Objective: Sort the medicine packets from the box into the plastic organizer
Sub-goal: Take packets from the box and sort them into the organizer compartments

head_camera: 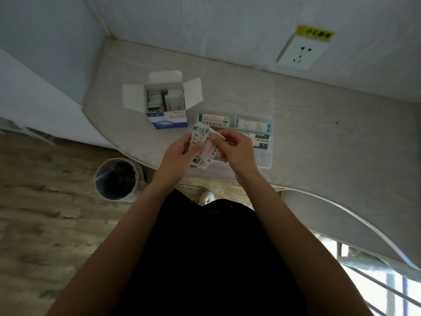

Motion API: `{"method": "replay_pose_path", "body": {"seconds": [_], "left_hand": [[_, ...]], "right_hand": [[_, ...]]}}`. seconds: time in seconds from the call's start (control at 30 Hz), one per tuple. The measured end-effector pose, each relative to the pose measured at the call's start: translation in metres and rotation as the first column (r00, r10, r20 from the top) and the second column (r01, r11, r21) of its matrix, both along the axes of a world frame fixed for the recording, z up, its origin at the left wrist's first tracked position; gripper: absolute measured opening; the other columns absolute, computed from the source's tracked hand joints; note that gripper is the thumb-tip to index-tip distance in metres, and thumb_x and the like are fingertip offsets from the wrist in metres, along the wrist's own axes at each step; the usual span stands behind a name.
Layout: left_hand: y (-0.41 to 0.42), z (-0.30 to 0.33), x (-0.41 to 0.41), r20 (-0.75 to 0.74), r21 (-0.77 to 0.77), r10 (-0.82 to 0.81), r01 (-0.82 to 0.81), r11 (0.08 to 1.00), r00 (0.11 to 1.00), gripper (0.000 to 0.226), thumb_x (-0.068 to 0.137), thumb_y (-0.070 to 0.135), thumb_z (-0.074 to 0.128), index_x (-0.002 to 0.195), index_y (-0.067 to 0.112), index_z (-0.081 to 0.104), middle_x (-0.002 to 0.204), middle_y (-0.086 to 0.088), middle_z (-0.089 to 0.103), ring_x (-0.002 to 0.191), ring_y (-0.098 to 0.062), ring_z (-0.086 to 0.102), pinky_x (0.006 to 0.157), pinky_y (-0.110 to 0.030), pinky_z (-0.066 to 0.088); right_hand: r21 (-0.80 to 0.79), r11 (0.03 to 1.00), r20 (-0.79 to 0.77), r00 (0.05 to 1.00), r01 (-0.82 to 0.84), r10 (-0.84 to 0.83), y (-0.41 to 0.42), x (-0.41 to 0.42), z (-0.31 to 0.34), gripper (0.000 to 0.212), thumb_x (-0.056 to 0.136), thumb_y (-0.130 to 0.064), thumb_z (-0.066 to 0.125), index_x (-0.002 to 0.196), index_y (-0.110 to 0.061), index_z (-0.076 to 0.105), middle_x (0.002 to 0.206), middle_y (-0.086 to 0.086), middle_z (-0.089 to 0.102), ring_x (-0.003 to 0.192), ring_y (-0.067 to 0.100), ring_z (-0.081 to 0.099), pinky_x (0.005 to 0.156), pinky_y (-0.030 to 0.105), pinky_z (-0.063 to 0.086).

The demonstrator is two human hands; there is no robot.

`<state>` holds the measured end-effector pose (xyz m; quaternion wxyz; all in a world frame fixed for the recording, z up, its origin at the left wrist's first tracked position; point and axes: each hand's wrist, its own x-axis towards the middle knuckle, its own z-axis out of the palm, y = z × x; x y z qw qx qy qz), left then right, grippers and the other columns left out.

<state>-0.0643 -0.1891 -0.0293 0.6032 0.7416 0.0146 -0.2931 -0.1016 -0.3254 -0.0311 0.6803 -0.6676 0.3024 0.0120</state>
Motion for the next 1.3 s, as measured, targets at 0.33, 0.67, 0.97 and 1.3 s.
{"method": "replay_pose_path", "body": {"seconds": [0.33,0.67,0.97,1.3], "left_hand": [[0.0,0.003,0.004,0.039,0.016,-0.036,0.035,0.999,0.999,0.022,0.081,0.015,0.07,0.098,0.024,0.061,0.089,0.008,0.068,0.073,0.001,0.066,0.065,-0.018,0.056],[0.006,0.007,0.003,0.028,-0.032,-0.011,0.012,0.999,1.0,0.019,0.085,0.01,0.065,0.095,0.027,0.062,0.086,0.009,0.069,0.073,0.001,0.067,0.063,-0.016,0.054],[0.021,0.002,0.005,-0.046,-0.048,0.144,-0.147,0.988,0.988,0.012,0.087,0.018,0.064,0.099,0.016,0.066,0.089,0.001,0.071,0.074,-0.005,0.068,0.063,-0.02,0.056],[0.038,-0.01,0.006,-0.095,-0.043,0.2,-0.205,0.978,0.975,0.01,0.092,0.019,0.056,0.091,0.027,0.061,0.09,0.005,0.069,0.074,-0.007,0.067,0.063,-0.02,0.052]], "right_hand": [[0.052,0.997,-0.003,0.998,-0.06,0.06,-0.01,-0.008,-0.001,0.018,0.085,-0.011,0.067,0.098,0.001,0.065,0.072,0.005,0.064,0.044,0.005,0.047,0.042,0.018,0.038],[0.115,0.99,0.023,0.996,-0.084,0.082,-0.005,-0.001,0.002,0.014,0.082,-0.005,0.068,0.083,-0.012,0.057,0.081,0.007,0.065,0.043,0.008,0.051,0.04,0.018,0.039],[0.094,0.99,-0.008,0.994,-0.108,0.109,0.001,0.011,0.012,0.021,0.089,-0.006,0.06,0.109,-0.001,0.06,0.079,0.004,0.062,0.042,0.0,0.051,0.042,0.011,0.04],[-0.027,0.999,0.027,0.999,0.034,-0.033,-0.036,0.011,-0.001,0.017,0.096,-0.009,0.049,0.112,-0.015,0.05,0.102,0.019,0.061,0.065,0.018,0.068,0.065,0.028,0.059]]}}
